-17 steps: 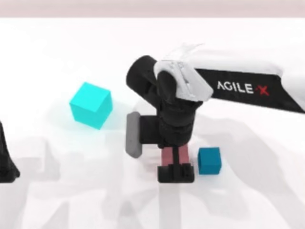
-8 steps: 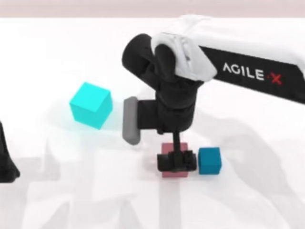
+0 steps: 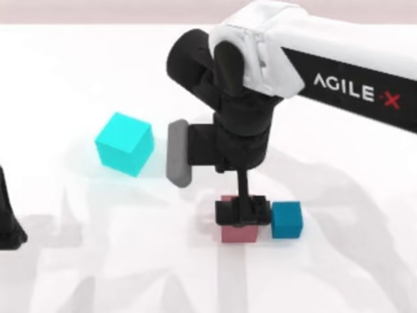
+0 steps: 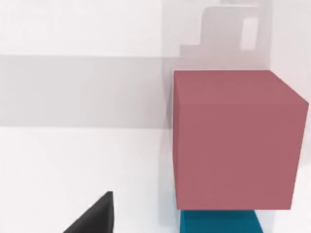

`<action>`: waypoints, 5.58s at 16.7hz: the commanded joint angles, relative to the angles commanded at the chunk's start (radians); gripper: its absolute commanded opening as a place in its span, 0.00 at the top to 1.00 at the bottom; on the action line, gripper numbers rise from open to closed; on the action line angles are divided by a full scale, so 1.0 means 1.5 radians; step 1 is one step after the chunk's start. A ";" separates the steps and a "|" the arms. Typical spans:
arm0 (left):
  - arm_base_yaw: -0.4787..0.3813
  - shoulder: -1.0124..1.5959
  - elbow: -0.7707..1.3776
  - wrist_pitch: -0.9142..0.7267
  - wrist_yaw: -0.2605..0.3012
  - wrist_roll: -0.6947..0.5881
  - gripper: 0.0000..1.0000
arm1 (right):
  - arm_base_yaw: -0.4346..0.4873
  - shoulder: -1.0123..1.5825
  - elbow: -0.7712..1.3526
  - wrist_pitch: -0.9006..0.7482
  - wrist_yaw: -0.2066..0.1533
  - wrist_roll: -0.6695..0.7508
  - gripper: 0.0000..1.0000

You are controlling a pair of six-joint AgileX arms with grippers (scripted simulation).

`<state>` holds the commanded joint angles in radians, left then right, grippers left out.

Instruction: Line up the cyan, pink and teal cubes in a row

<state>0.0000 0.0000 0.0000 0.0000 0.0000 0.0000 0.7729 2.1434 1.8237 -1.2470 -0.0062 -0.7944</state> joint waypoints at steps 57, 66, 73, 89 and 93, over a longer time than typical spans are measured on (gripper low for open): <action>-0.211 1.558 1.178 -0.667 0.003 0.072 0.60 | -0.509 -1.429 -1.216 0.831 0.004 0.530 0.00; -0.211 1.558 1.178 -0.667 0.003 0.072 1.00 | -0.509 -1.429 -1.216 0.831 0.004 0.530 0.00; -0.211 1.549 1.190 -0.681 0.003 0.074 1.00 | -0.509 -1.429 -1.216 0.831 0.004 0.530 0.00; -0.237 1.477 1.253 -0.817 0.002 -0.003 1.00 | -0.509 -1.429 -1.216 0.831 0.004 0.530 0.00; -0.300 1.408 1.161 -0.799 0.000 -0.152 1.00 | -0.509 -1.429 -1.216 0.831 0.004 0.530 0.00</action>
<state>-0.4499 2.1125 1.7412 -1.1990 0.0003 -0.2286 0.0100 0.0000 0.0000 0.0000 0.0000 0.0000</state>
